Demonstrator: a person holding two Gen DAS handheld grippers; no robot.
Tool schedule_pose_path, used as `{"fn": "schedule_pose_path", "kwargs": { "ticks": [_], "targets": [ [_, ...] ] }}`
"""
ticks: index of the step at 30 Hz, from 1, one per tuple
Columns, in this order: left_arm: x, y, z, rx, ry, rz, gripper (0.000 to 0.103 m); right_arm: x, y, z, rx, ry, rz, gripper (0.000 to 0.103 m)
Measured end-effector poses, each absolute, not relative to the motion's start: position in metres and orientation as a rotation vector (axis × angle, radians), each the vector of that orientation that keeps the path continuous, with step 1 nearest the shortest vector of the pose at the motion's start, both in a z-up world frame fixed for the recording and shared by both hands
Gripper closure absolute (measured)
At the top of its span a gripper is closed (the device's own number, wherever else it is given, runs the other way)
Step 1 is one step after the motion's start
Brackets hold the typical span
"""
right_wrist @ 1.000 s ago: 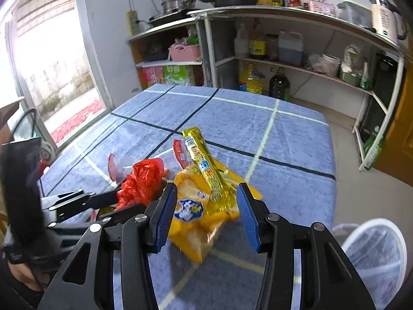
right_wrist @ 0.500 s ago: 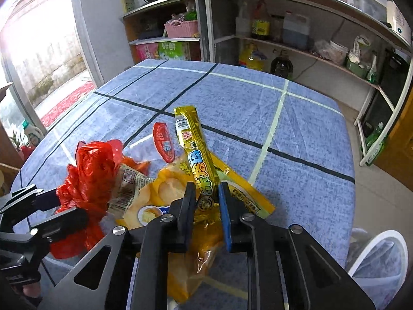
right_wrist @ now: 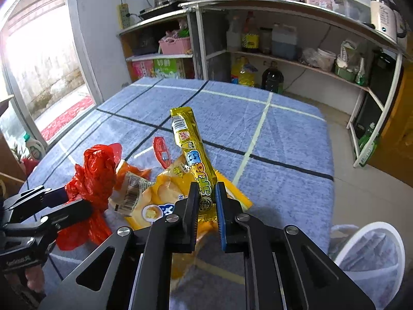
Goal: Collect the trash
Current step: 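Grasp the red plastic bag with the left tool while the right tool grasps the yellow snack stick wrapper, then carry the red bag with the left tool while the right tool carries the yellow wrapper to the bin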
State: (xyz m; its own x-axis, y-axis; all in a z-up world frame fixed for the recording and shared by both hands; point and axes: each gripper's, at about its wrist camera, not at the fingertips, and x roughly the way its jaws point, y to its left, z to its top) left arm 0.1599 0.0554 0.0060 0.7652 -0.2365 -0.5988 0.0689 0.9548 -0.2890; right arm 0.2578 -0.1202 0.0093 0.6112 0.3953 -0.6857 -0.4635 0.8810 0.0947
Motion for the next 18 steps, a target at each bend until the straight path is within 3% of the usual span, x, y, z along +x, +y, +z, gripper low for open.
{"fn": "schedule_pose_path", "kwargs": {
  "ticks": [18],
  "targets": [
    [0.163,-0.010,0.031,-0.209,0.642,-0.313,0.058,0.181,-0.225,0.035,0.057,0.671,0.337,0.090]
  ]
}}
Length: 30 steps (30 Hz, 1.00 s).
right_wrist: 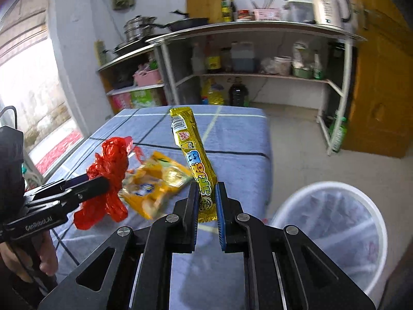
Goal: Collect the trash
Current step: 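Carry the red bag with the left tool while the right tool carries the yellow wrapper to the bin, then open the left tool over the bin while the right tool releases the yellow wrapper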
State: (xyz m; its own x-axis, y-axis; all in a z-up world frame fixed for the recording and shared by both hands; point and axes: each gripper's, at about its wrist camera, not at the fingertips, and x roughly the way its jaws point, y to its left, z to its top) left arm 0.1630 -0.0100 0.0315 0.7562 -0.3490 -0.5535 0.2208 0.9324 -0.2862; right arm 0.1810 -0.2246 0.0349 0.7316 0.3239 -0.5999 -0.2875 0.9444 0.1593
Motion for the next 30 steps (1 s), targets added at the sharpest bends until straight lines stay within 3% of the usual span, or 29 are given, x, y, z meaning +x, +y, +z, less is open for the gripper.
{"fn": "schedule_pose_path", "kwargs": {
  "ticks": [14,30],
  "targets": [
    [0.182,-0.128,0.035,-0.101,0.685,-0.508,0.058,0.145,-0.332,0.018,0.178,0.683,0.130,0.090],
    [0.199,-0.235,0.002,0.001,0.800,-0.636,0.057,0.137,-0.409,-0.020,0.312,0.761,0.006,0.089]
  ]
}}
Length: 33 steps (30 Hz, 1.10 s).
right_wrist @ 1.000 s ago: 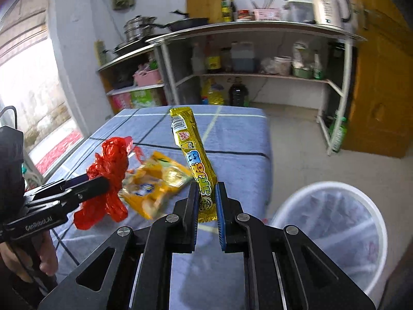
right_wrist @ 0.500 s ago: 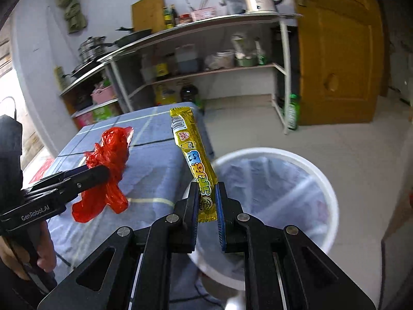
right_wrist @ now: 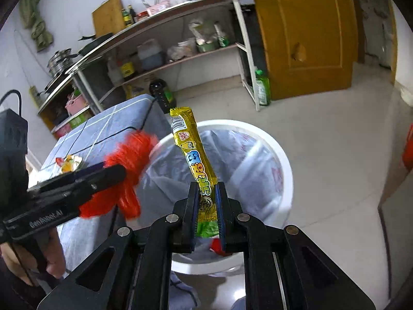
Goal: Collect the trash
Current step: 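Open the left tool over the bin while the right tool releases the yellow wrapper, then withdraw both open tools from the bin toward the table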
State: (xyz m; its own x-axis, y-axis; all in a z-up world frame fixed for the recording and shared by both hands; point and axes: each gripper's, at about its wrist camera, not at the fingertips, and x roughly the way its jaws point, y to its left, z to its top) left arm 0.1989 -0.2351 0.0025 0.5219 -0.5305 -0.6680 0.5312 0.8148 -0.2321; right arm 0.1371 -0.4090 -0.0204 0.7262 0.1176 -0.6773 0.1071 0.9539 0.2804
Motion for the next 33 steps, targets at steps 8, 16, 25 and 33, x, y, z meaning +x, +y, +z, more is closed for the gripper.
{"fn": "schedule_pose_path", "kwargs": {
  "ticks": [8,16,25,33],
  "targets": [
    [0.205,-0.248,-0.008,-0.002,0.850,-0.643,0.057,0.141,-0.411,-0.026,0.296,0.785,-0.026,0.084],
    [0.199,-0.234,-0.002,-0.019,0.833,-0.630,0.057,0.140,-0.405,-0.023,0.290,0.779,-0.025,0.081],
    [0.186,-0.199,0.015,-0.029,0.777,-0.603,0.057,0.139,-0.386,-0.011,0.249,0.743,0.012,0.081],
    [0.177,-0.161,0.025,-0.045,0.730,-0.549,0.057,0.142,-0.354,0.003,0.199,0.708,0.087,0.081]
  ]
}}
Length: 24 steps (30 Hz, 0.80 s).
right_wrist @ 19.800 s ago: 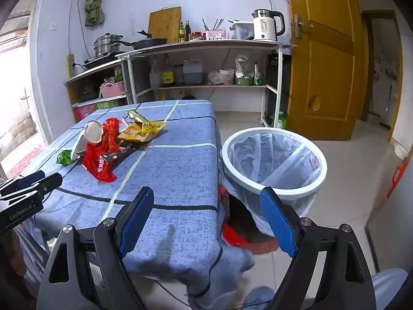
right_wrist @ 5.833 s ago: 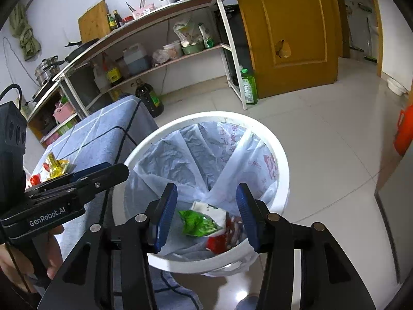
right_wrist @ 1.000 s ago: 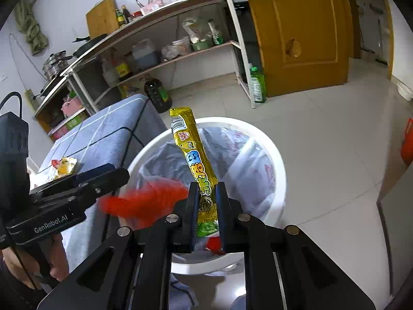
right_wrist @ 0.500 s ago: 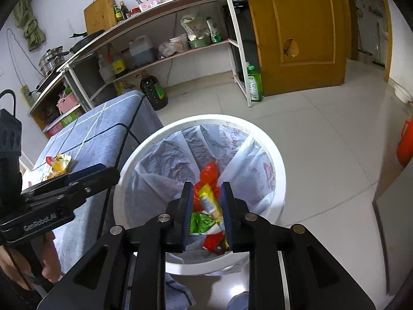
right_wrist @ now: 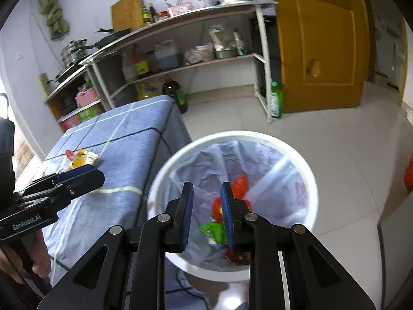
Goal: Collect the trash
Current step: 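Withdraw both open tools from the bin toward the table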
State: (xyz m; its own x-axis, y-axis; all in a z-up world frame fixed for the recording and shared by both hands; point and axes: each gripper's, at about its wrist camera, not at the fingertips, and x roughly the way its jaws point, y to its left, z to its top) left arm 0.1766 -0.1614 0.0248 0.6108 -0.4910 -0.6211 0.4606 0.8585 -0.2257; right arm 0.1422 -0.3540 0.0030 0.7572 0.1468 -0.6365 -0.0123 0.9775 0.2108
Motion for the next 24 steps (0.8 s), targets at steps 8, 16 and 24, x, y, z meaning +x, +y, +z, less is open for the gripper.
{"fn": "schedule_pose_path", "kwargs": {
  "ticks": [8,16,24],
  "targets": [
    [0.173,-0.117,0.024,-0.073,0.716,-0.475,0.057,0.149,-0.315,0.011,0.165,0.684,0.189,0.068],
    [0.167,-0.071,0.023,-0.103,0.697,-0.392,0.057,0.161,-0.275,0.017,0.137,0.683,0.275,0.062],
    [0.158,-0.023,0.018,-0.128,0.676,-0.300,0.057,0.171,-0.232,0.015,0.101,0.700,0.355,0.062]
  ]
}}
